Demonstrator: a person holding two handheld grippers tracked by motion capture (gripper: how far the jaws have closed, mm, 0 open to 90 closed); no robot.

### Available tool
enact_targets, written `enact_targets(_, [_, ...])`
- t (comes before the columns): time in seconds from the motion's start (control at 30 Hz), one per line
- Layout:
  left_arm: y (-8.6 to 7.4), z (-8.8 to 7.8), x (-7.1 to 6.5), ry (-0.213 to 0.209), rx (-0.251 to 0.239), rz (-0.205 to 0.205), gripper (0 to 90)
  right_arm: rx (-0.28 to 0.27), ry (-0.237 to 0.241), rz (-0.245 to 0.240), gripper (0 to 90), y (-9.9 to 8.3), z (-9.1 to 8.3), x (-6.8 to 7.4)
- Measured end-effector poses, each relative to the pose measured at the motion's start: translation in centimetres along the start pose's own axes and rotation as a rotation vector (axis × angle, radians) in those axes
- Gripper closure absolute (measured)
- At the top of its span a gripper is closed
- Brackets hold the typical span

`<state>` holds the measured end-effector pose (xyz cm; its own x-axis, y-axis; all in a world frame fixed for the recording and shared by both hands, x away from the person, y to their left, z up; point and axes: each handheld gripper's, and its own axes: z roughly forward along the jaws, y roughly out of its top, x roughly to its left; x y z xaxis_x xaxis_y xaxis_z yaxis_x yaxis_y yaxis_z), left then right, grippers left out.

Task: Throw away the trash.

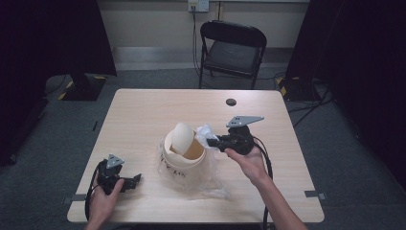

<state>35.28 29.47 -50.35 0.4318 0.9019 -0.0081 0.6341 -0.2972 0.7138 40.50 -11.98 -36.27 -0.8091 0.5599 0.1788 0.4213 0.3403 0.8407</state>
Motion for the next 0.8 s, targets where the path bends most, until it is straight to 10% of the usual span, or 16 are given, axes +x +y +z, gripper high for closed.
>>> enact_targets(0.8, [0.0,0.0,0.0,0.000,0.000,0.000,0.0,0.076,0.064,-0.066,79.7,0.6,3.2,1.7])
